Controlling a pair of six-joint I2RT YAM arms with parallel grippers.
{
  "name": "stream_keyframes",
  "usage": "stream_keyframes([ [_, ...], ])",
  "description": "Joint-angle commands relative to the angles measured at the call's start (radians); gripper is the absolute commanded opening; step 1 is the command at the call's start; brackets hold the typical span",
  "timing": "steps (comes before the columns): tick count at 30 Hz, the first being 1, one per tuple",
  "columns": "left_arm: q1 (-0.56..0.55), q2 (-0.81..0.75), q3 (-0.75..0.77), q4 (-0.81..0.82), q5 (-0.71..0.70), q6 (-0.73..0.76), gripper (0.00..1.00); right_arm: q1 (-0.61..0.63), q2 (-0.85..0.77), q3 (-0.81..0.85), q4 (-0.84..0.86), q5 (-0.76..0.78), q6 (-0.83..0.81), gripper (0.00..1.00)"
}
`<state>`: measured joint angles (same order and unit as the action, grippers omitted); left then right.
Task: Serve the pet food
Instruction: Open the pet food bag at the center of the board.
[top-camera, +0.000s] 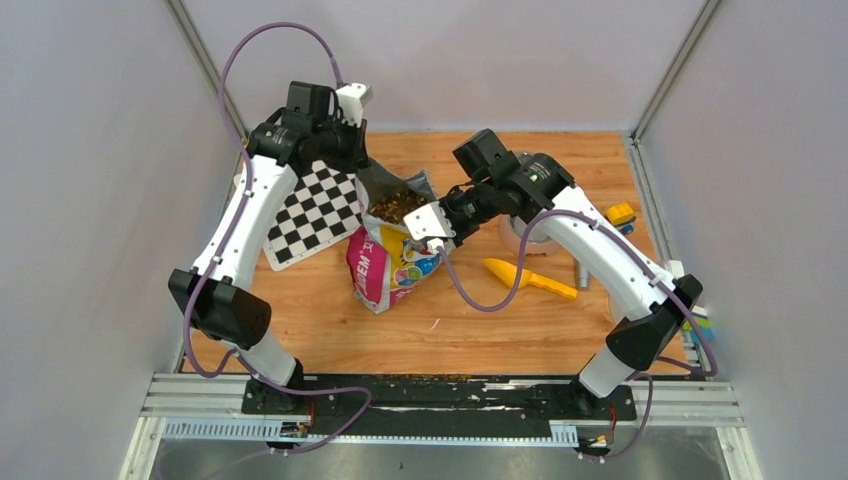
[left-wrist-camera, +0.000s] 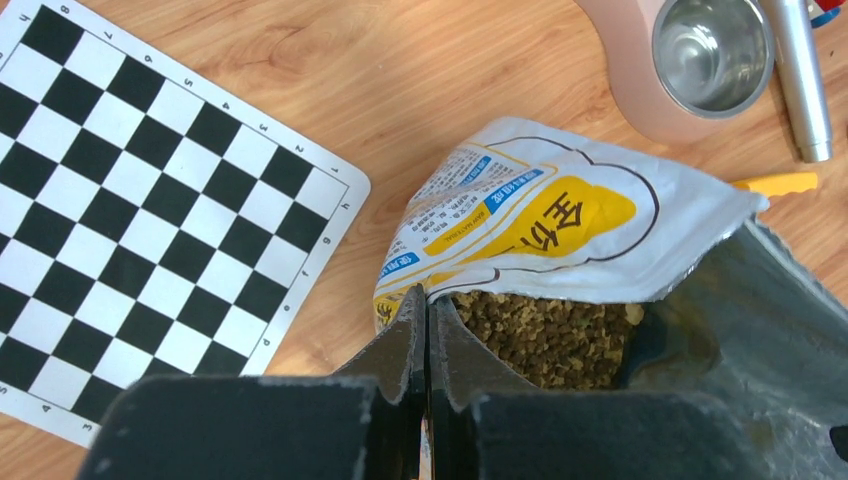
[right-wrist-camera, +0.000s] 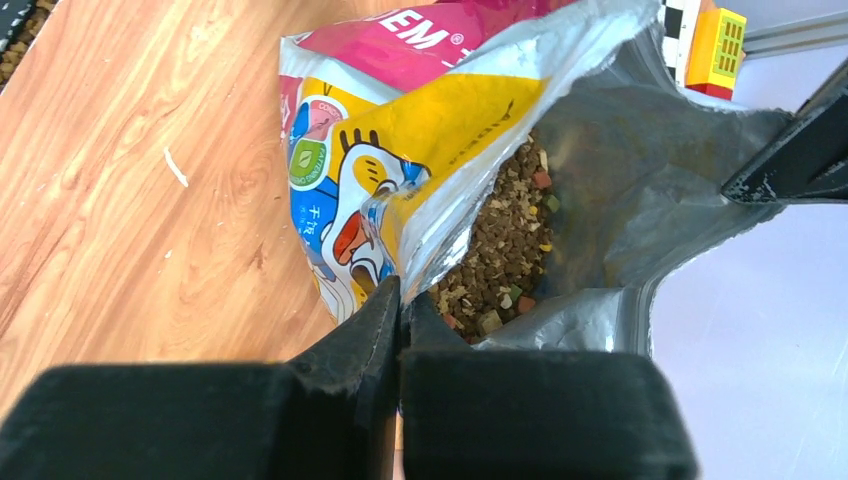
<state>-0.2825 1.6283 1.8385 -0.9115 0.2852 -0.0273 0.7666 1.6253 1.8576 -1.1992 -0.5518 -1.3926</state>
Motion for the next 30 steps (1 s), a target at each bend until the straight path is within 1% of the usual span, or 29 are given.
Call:
stream_keyframes([
  [1,0.018,0.007,0.099,0.093,-0.098,-0.022,0.00,0.014,-0.102,-0.012,-0.118,-0.140,-0.014,0.00],
  [5,0.018,0.023,0.127,0.082,-0.060,-0.014,0.00,0.014,-0.108,-0.036,-0.060,-0.118,0.031,0.00],
  [8,0.016,0.023,0.150,0.078,-0.020,-0.012,0.00,0.014,-0.116,-0.056,0.039,-0.085,0.089,0.00],
  [13,0.012,0.023,0.209,0.074,0.000,-0.005,0.00,0.013,-0.125,-0.045,0.173,-0.026,0.197,0.00],
  [17,0.008,0.042,0.278,0.077,-0.024,-0.007,0.00,0.013,-0.136,-0.037,0.283,0.041,0.286,0.00],
  [25,0.007,0.132,0.506,0.086,-0.110,0.013,0.00,0.007,-0.163,-0.042,0.463,0.160,0.389,0.00],
  [30,0.007,0.185,0.577,0.120,-0.095,0.039,0.00,-0.003,-0.163,-0.037,0.536,0.224,0.422,0.00],
])
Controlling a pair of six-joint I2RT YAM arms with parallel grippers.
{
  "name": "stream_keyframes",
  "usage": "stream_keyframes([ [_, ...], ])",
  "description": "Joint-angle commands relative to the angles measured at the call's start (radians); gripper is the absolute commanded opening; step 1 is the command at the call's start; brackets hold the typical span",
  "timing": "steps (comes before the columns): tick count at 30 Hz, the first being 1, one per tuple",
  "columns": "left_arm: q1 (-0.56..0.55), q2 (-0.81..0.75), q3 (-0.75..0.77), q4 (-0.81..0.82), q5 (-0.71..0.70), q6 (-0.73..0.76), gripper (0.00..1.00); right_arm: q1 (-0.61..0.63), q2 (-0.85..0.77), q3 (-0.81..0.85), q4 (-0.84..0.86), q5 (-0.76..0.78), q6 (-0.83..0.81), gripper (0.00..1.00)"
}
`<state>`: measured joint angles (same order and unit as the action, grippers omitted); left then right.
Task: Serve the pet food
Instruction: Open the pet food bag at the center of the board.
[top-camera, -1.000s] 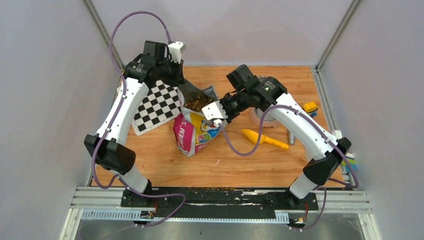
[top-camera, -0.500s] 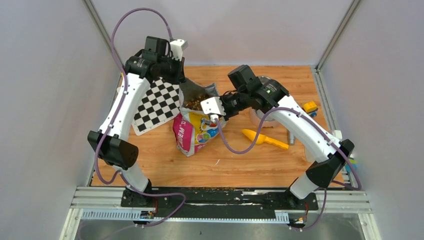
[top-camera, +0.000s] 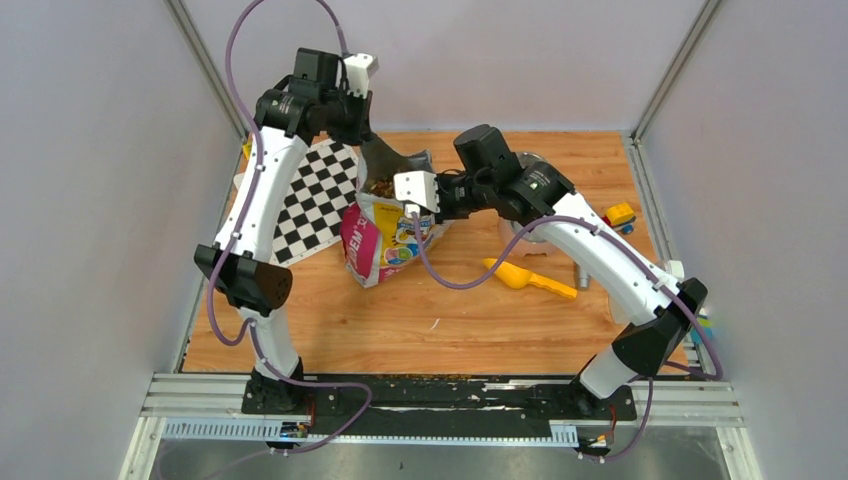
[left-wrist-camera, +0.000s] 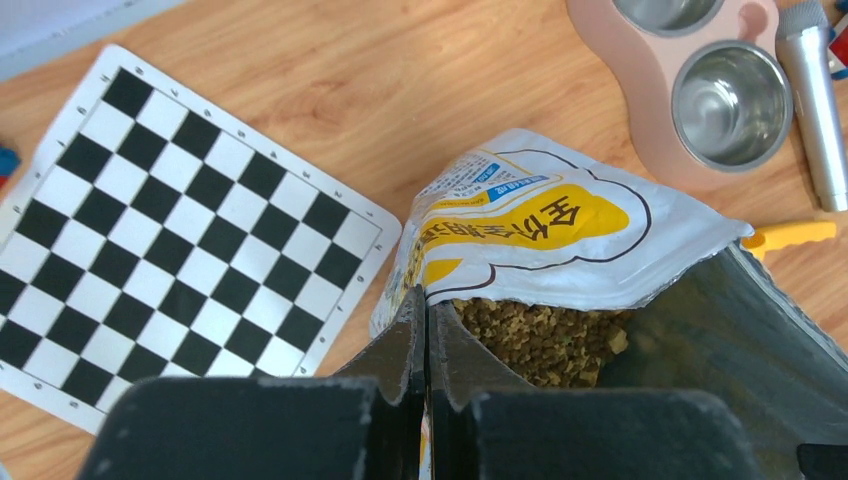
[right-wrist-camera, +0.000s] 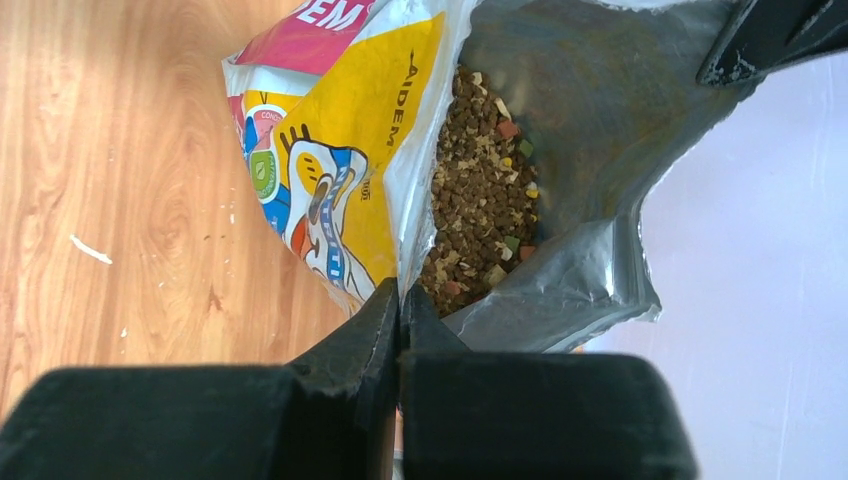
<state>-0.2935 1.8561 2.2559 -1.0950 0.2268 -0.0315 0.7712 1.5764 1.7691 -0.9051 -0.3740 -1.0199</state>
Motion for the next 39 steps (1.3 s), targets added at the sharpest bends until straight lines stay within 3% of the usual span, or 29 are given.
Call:
stream_keyframes([
  [1,0.019,-0.034,0.176,0.312,-0.022,0.056,0.00,-0.009,-0.116,0.050,0.261,0.061,0.056,0.00],
  [18,0.012,0.137,0.330,0.509,0.059,0.057,0.00,-0.078,-0.081,-0.041,0.525,0.284,0.074,0.00],
  [26,-0.002,0.205,0.424,0.574,0.022,0.050,0.00,-0.148,-0.048,-0.070,0.682,0.365,0.075,0.00],
  [33,-0.027,0.237,0.481,0.643,-0.028,0.098,0.00,-0.182,-0.056,-0.139,0.718,0.373,0.093,0.00],
  [39,-0.088,0.263,0.484,0.641,-0.017,0.150,0.00,-0.182,-0.101,-0.236,0.762,0.469,0.095,0.00],
])
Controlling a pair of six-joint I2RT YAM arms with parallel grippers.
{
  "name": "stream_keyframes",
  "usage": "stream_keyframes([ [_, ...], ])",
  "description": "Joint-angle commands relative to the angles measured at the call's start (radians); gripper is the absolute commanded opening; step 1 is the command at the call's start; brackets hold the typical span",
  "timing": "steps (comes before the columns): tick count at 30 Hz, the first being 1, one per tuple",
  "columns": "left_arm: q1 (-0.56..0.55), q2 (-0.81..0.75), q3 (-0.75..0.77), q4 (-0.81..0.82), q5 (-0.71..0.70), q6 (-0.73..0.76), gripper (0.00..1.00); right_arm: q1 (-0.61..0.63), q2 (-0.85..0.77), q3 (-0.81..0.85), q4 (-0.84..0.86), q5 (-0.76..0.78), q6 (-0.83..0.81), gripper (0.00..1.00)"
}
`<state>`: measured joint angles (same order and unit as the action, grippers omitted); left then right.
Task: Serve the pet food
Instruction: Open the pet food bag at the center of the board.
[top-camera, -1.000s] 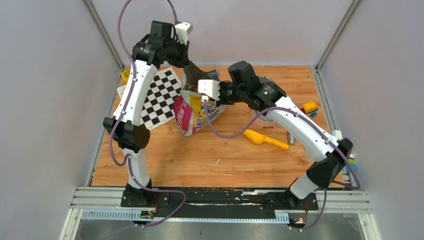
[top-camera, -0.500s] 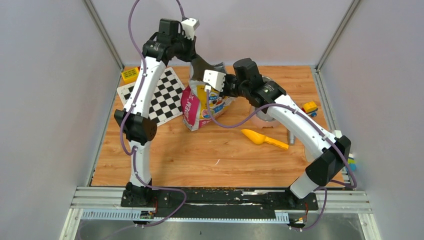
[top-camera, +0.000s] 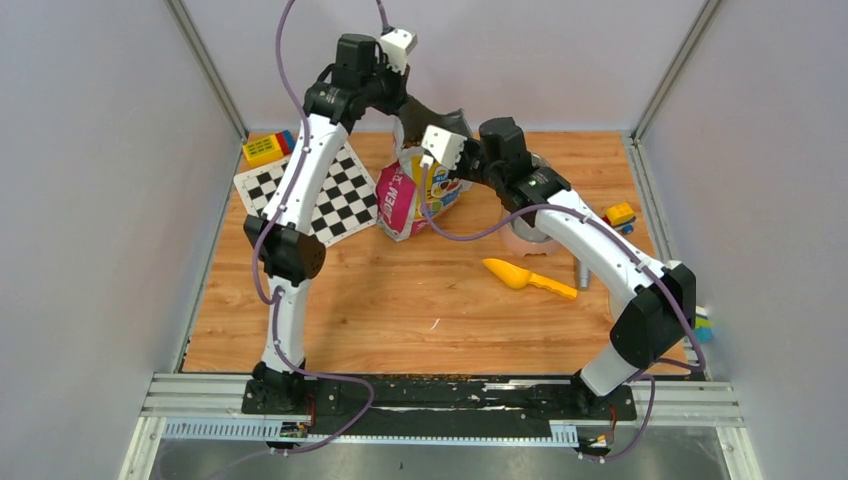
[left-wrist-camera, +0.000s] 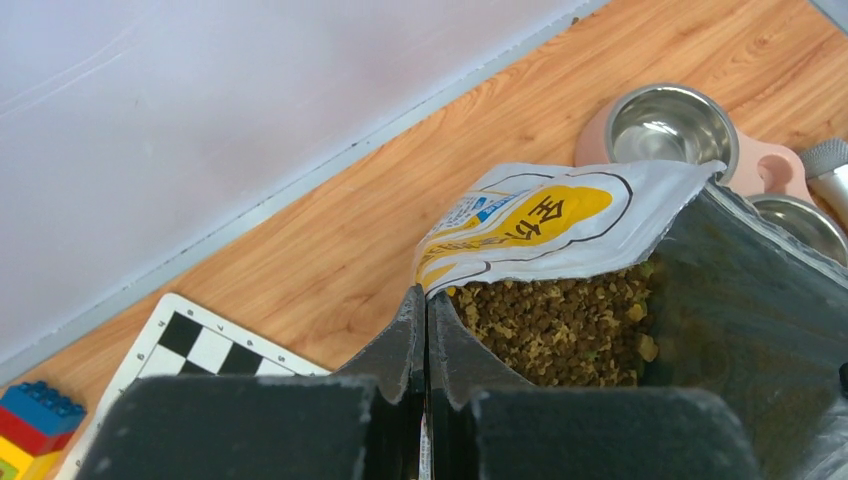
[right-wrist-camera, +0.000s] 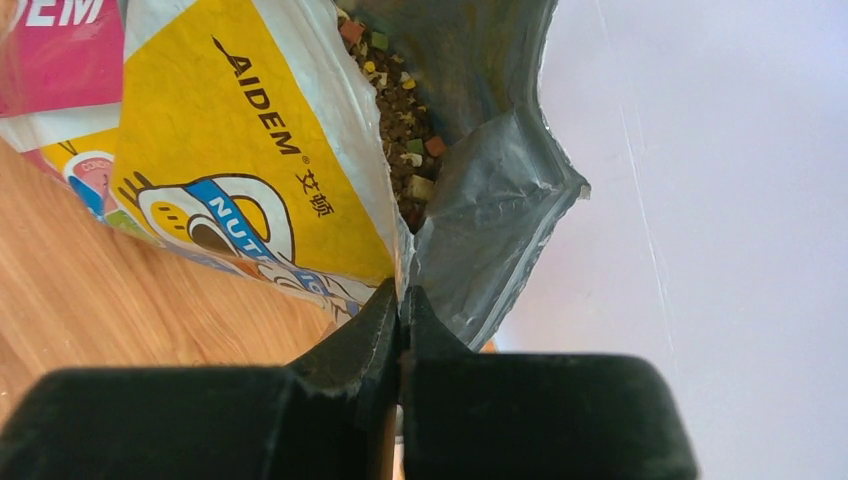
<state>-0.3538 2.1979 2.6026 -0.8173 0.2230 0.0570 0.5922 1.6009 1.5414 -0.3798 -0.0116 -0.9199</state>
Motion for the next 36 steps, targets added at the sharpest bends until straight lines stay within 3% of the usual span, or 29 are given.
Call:
stream_keyframes([
  [1,-0.034,-0.072,0.134,0.361,-0.009,0.067,0.00,-0.003,-0.137,-0.030,0.241,0.116,-0.008,0.00],
  [11,-0.126,-0.062,0.107,0.279,0.056,0.141,0.00,-0.003,-0.306,-0.214,0.172,0.070,0.023,0.00],
  [17,-0.207,-0.106,0.042,0.205,0.013,0.207,0.00,-0.002,-0.431,-0.326,0.054,-0.066,0.073,0.00],
  [29,-0.294,-0.284,-0.297,0.146,-0.146,0.262,0.00,-0.002,-0.571,-0.567,-0.024,-0.344,0.087,0.01],
  [33,-0.295,-0.349,-0.401,0.154,-0.169,0.260,0.00,-0.002,-0.571,-0.582,-0.026,-0.400,0.098,0.20],
  [36,-0.296,-0.386,-0.451,0.160,-0.165,0.254,0.00,-0.001,-0.571,-0.556,-0.026,-0.418,0.124,0.51],
])
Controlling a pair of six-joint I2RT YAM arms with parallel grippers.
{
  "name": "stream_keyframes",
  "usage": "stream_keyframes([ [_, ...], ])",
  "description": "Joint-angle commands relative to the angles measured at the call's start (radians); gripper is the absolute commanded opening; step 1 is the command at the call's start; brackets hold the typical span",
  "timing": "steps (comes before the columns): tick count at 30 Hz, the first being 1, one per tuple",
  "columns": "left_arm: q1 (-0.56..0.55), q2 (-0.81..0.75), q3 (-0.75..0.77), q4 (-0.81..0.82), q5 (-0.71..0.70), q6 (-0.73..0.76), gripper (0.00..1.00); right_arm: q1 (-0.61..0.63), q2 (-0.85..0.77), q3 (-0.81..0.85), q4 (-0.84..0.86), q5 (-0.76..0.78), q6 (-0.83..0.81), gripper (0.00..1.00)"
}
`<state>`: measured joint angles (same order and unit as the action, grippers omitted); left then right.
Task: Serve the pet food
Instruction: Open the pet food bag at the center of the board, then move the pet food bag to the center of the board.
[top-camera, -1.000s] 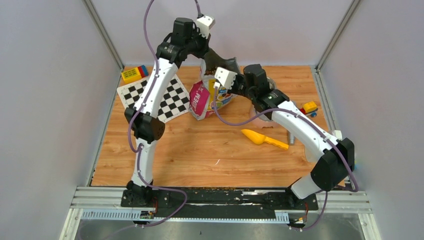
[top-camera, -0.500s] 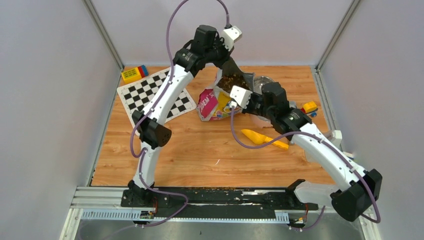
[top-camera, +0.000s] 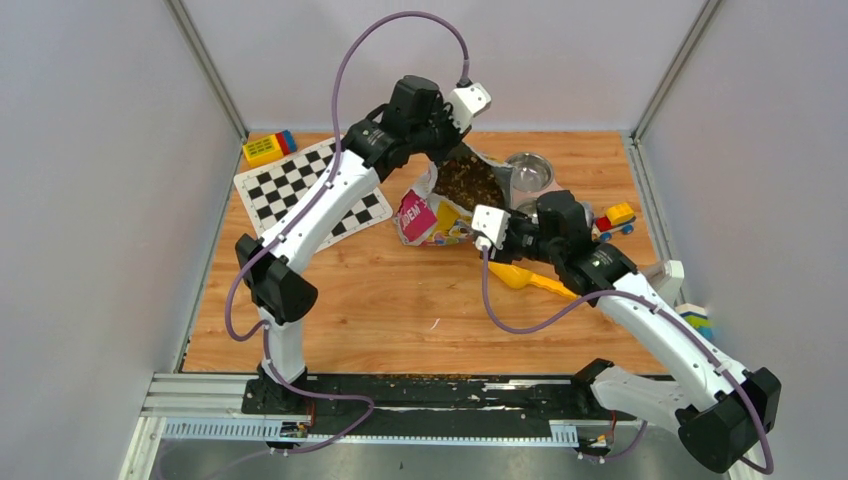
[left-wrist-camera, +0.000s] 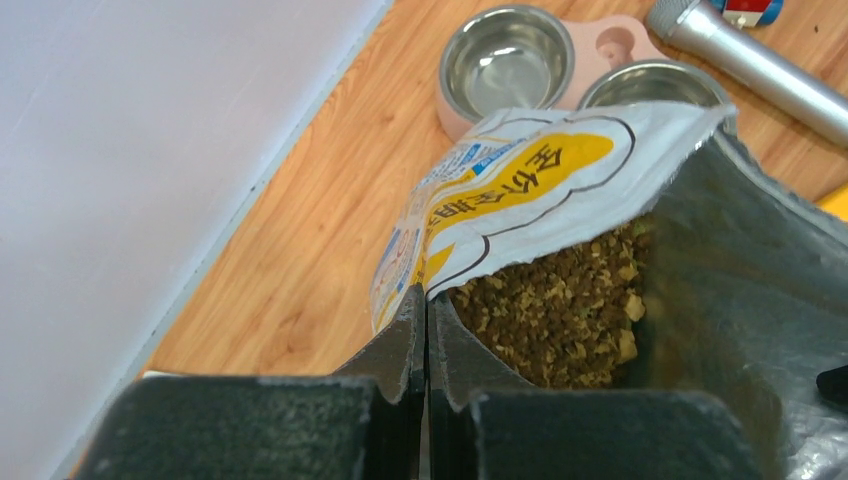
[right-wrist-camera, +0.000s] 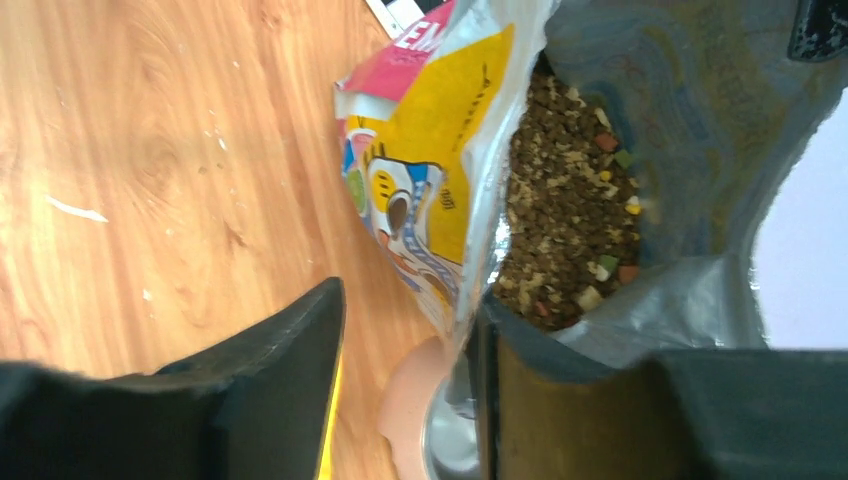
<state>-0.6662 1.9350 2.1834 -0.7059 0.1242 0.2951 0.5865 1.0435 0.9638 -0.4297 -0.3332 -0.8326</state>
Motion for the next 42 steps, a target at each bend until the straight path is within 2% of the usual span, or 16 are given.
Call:
stream_keyframes([
  [1,0.017,-0.128,-0.048,0.051,-0.061,0.011,0.00,0.004,-0.016,0.037,0.025,-0.101,0.045,0.61],
  [5,0.014,-0.135,-0.062,0.058,-0.066,0.006,0.00,0.004,-0.045,0.104,0.025,-0.113,0.049,0.82],
  [9,0.013,-0.122,-0.039,0.069,-0.107,0.013,0.00,0.004,-0.059,0.213,-0.076,-0.151,0.017,0.85],
  [12,0.012,-0.100,-0.005,0.066,-0.121,0.013,0.00,0.003,-0.062,0.286,-0.225,-0.265,-0.064,0.83],
  [15,0.012,-0.080,0.045,0.060,-0.152,0.010,0.00,0.005,-0.062,0.314,-0.376,-0.404,-0.161,0.75],
  [17,0.012,-0.065,0.083,0.051,-0.164,0.010,0.00,0.004,-0.058,0.290,-0.451,-0.479,-0.242,0.65],
  [18,0.011,-0.060,0.110,0.043,-0.167,0.011,0.00,0.005,-0.054,0.266,-0.461,-0.493,-0.268,0.57],
  [20,0.011,-0.046,0.144,0.030,-0.170,0.013,0.00,0.010,-0.040,0.197,-0.447,-0.478,-0.317,0.32],
  [21,0.011,-0.039,0.153,0.027,-0.170,0.013,0.00,0.016,-0.028,0.159,-0.419,-0.448,-0.330,0.16],
  [22,0.011,-0.037,0.168,0.022,-0.168,0.013,0.00,0.021,-0.014,0.117,-0.374,-0.401,-0.337,0.06],
  [23,0.009,-0.032,0.173,0.020,-0.167,0.012,0.00,0.029,0.003,0.062,-0.298,-0.352,-0.344,0.00],
  [33,-0.013,-0.010,0.183,0.001,-0.130,0.033,0.00,0.146,0.299,-0.199,0.348,0.039,-0.389,0.00],
  [38,-0.021,0.001,0.187,-0.007,-0.110,0.048,0.00,0.220,0.483,-0.248,0.663,0.221,-0.464,0.00],
  [42,-0.028,0.004,0.190,-0.017,-0.094,0.068,0.00,0.261,0.624,-0.238,0.814,0.320,-0.486,0.00],
])
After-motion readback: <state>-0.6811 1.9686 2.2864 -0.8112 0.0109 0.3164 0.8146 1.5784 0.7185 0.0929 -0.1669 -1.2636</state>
